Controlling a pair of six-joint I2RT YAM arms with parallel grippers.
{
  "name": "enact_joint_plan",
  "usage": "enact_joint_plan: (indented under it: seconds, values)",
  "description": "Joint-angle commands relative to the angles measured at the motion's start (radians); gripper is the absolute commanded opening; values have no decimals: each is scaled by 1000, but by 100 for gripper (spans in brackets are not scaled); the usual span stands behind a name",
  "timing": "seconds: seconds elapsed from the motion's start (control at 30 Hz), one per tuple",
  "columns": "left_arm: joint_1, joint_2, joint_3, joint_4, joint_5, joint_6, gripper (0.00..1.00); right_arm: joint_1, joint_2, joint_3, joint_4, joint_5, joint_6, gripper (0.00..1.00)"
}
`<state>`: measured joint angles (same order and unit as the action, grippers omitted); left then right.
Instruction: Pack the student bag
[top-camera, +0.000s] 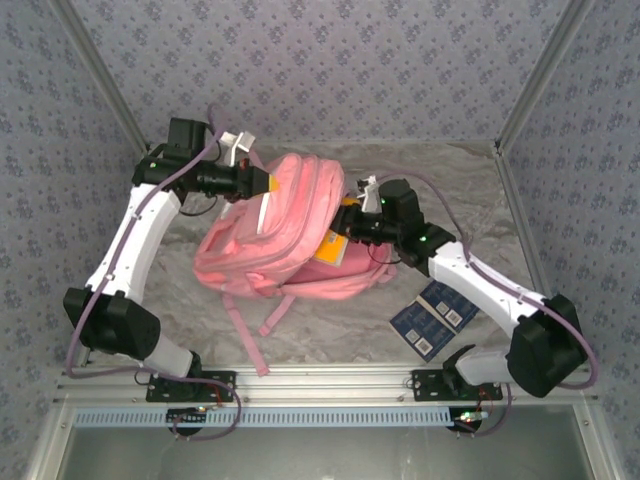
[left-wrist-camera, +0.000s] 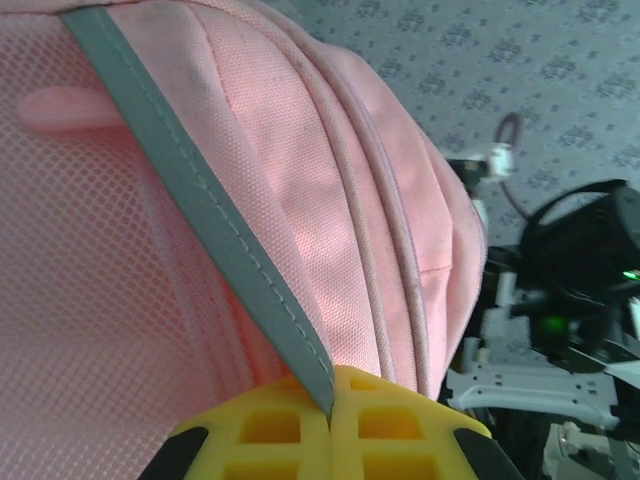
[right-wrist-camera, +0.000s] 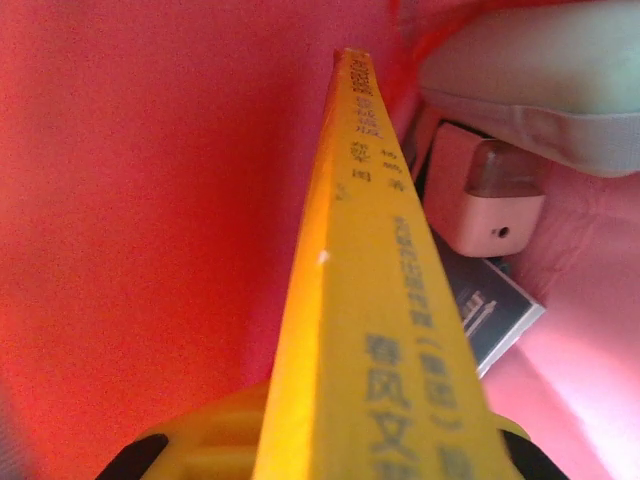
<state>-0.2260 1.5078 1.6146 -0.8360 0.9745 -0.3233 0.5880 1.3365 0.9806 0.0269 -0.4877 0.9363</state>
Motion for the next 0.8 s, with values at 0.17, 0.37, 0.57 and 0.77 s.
enact_joint_plan:
  seconds: [0.17,0.37,0.57,0.77]
  values:
    - [4,-69,28,133,246,24,0,35,155,-10,316,42,78,0]
    - [-10,-20,45,152,261,6,0,90,387,114,358,32,106,9]
    - [-5,-1,70,121,219,35,0,138,492,201,293,148,33,55]
    - [48,-27,-2,190,118,-17,0,134,284,112,69,333,-225,79]
